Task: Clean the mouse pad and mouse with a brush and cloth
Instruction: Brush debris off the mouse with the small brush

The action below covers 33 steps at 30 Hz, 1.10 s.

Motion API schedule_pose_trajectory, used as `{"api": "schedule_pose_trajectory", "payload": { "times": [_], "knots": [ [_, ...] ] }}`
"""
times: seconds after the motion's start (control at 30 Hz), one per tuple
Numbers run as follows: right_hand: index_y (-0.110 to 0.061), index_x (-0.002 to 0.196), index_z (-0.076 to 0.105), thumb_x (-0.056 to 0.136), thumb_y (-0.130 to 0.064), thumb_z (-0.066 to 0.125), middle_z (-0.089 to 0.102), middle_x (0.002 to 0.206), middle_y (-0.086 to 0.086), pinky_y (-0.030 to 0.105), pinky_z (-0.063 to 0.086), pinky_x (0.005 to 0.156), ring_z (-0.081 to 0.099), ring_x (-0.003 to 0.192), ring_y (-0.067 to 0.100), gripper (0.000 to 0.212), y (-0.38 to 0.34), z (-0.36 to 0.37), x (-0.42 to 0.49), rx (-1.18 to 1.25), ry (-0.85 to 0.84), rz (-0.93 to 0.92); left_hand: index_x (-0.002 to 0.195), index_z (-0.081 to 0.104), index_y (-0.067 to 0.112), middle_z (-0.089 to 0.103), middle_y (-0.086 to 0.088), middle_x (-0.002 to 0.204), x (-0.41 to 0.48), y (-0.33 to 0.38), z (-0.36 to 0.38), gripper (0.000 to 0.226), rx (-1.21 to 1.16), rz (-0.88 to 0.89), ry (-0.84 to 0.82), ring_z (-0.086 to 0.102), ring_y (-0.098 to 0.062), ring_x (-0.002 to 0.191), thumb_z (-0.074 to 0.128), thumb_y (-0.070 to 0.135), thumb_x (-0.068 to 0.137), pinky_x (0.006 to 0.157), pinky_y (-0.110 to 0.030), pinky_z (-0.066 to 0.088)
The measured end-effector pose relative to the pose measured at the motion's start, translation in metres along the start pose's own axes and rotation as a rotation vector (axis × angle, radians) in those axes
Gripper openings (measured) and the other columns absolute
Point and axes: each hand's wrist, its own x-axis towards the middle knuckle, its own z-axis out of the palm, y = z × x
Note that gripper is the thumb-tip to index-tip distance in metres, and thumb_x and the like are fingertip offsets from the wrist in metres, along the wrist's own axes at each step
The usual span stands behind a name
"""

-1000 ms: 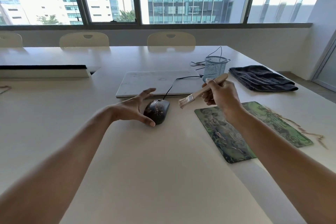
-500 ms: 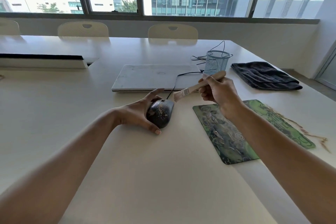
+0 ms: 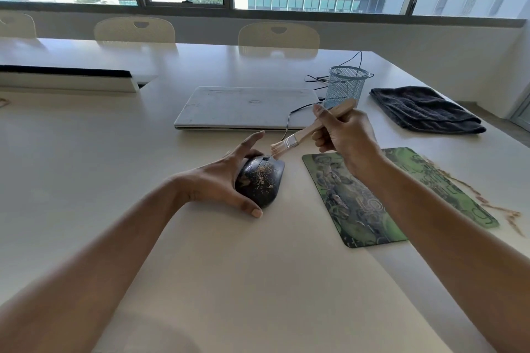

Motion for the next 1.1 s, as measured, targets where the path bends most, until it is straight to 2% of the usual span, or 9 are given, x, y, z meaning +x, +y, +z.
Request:
{"api": "schedule_pose_trajectory", "payload": {
  "times": [0.13, 0.27, 0.4, 0.5, 0.6, 0.7, 0.8, 0.93, 1.1],
  "knots": [
    [-0.008, 0.061, 0.058, 0.092, -0.02, 0.056, 0.058, 0.038, -0.002, 0.016, 0.042, 0.036, 0.053, 0.033, 0.008, 0.033, 0.001, 0.01, 0.001, -0.039, 0.038, 0.014, 0.13, -0.002, 0.056, 0.034, 0.031, 0.125, -0.001, 0.001, 0.002, 0.125, -0.003, 0.006, 0.012, 0.038, 0.003, 0.122, 0.084, 0.031, 0.043, 0.09, 0.006, 0.027],
    [-0.007, 0.062, 0.058, 0.092, -0.016, 0.053, 0.057, 0.037, -0.003, 0.015, 0.043, 0.035, 0.053, 0.031, 0.005, 0.032, 0.003, 0.008, 0.0, -0.165, 0.074, 0.071, 0.13, 0.0, 0.055, 0.036, 0.016, 0.136, -0.002, 0.003, 0.003, 0.127, -0.014, 0.01, 0.016, 0.039, 0.0, 0.125, 0.083, 0.044, 0.035, 0.098, -0.002, 0.029],
    [-0.006, 0.065, 0.059, 0.092, -0.017, 0.054, 0.059, 0.046, 0.002, 0.014, 0.041, 0.034, 0.05, 0.028, 0.004, 0.03, 0.0, -0.006, 0.001, -0.273, 0.111, 0.11, 0.132, 0.001, 0.055, 0.034, 0.011, 0.14, -0.002, 0.002, 0.002, 0.127, -0.022, 0.02, 0.016, 0.038, -0.003, 0.129, 0.081, 0.046, 0.034, 0.105, -0.014, 0.029],
    [-0.008, 0.069, 0.061, 0.093, -0.019, 0.052, 0.056, 0.038, -0.003, 0.013, 0.039, 0.034, 0.048, 0.03, 0.003, 0.028, -0.002, -0.008, 0.001, -0.136, 0.065, 0.16, 0.131, 0.001, 0.055, 0.035, 0.014, 0.138, -0.002, 0.001, 0.002, 0.126, -0.04, 0.026, 0.0, 0.04, 0.002, 0.125, 0.082, 0.044, 0.035, 0.099, -0.004, 0.031],
    [-0.008, 0.071, 0.061, 0.091, -0.021, 0.057, 0.056, 0.037, -0.004, 0.013, 0.042, 0.035, 0.05, 0.032, 0.003, 0.025, -0.007, -0.006, 0.0, 0.125, -0.019, 0.245, 0.128, 0.004, 0.058, 0.036, 0.016, 0.136, -0.002, 0.001, 0.002, 0.122, -0.051, 0.04, -0.015, 0.04, 0.017, 0.116, 0.082, 0.043, 0.036, 0.093, 0.001, 0.031],
    [-0.005, 0.07, 0.058, 0.086, -0.014, 0.062, 0.058, 0.04, -0.001, 0.013, 0.047, 0.039, 0.054, 0.035, 0.004, 0.018, -0.011, -0.007, 0.001, 0.318, -0.119, 0.304, 0.127, 0.006, 0.061, 0.036, 0.015, 0.136, -0.002, 0.002, 0.001, 0.119, -0.054, 0.046, -0.021, 0.04, 0.014, 0.118, 0.082, 0.044, 0.036, 0.093, 0.0, 0.032],
    [-0.003, 0.071, 0.058, 0.082, -0.005, 0.065, 0.06, 0.044, 0.0, 0.013, 0.049, 0.043, 0.056, 0.038, 0.004, 0.013, -0.011, -0.009, 0.0, 0.326, -0.139, 0.265, 0.13, 0.006, 0.057, 0.037, 0.019, 0.133, -0.002, 0.001, -0.001, 0.121, -0.059, 0.051, -0.026, 0.038, 0.021, 0.115, 0.082, 0.043, 0.037, 0.091, 0.001, 0.032],
    [-0.006, 0.074, 0.059, 0.079, -0.013, 0.07, 0.062, 0.044, -0.002, 0.015, 0.049, 0.042, 0.055, 0.037, 0.005, 0.014, -0.004, -0.004, -0.006, 0.133, -0.078, 0.132, 0.132, 0.002, 0.053, 0.036, 0.029, 0.128, -0.003, -0.001, -0.002, 0.125, -0.068, 0.036, -0.045, 0.039, 0.027, 0.109, 0.084, 0.038, 0.039, 0.09, 0.002, 0.032],
    [-0.007, 0.073, 0.06, 0.079, -0.011, 0.07, 0.063, 0.046, -0.001, 0.017, 0.051, 0.044, 0.057, 0.038, 0.007, 0.013, -0.002, 0.006, -0.01, 0.118, -0.093, 0.077, 0.139, 0.001, 0.044, 0.035, 0.032, 0.124, -0.002, -0.002, -0.002, 0.125, -0.053, 0.04, -0.045, 0.037, 0.032, 0.105, 0.083, 0.023, 0.046, 0.086, 0.006, 0.03]
  ]
}}
